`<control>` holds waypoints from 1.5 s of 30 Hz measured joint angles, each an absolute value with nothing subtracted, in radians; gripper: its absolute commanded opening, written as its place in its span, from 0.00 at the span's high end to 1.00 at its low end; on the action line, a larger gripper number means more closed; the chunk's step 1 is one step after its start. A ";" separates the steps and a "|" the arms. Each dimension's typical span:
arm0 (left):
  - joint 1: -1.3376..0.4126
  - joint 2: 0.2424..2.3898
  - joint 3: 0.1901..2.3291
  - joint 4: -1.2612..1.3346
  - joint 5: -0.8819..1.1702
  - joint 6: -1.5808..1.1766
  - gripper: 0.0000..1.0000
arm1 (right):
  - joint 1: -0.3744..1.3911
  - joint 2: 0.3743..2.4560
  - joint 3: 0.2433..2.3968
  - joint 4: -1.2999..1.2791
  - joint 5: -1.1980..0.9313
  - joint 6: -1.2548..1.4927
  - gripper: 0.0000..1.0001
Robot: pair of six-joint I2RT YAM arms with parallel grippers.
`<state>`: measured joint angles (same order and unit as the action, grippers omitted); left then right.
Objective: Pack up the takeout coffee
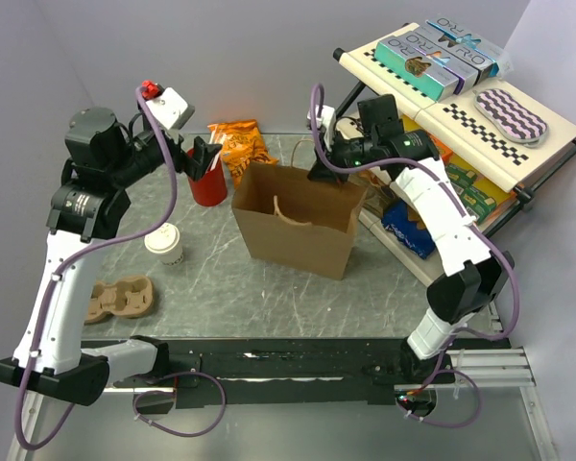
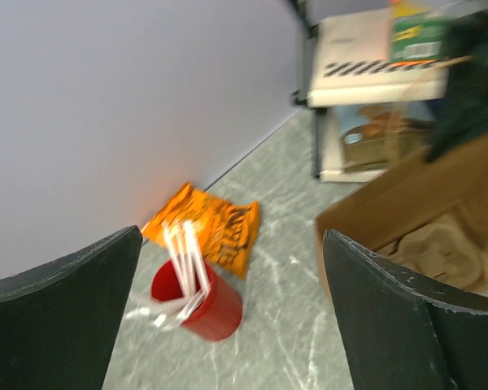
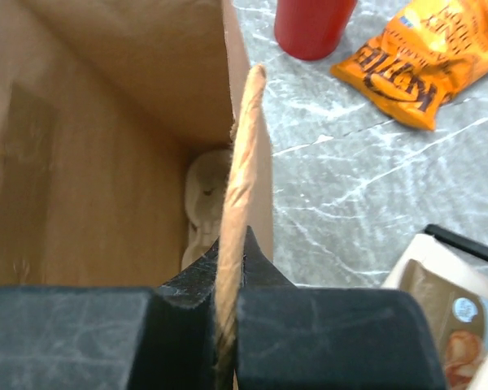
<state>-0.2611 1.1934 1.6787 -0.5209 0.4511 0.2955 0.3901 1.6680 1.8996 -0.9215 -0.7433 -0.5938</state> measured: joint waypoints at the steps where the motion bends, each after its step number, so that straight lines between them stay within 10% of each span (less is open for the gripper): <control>1: -0.260 1.193 1.665 -0.511 0.428 0.293 0.01 | 0.394 1.664 1.899 -0.919 -0.738 -0.600 1.00; 26: -0.236 1.167 1.505 -0.432 0.295 0.223 0.01 | 0.785 1.292 1.520 -0.797 -0.533 -0.829 1.00; 45: -0.232 1.158 1.493 -0.430 0.302 0.219 0.01 | 0.605 1.443 1.658 -0.714 -0.432 -0.940 1.00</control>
<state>-0.2321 1.1576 1.4933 -0.4297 0.3019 0.2192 0.6052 1.4433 1.6585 -0.7136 -0.4320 -0.9401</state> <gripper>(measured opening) 0.995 0.009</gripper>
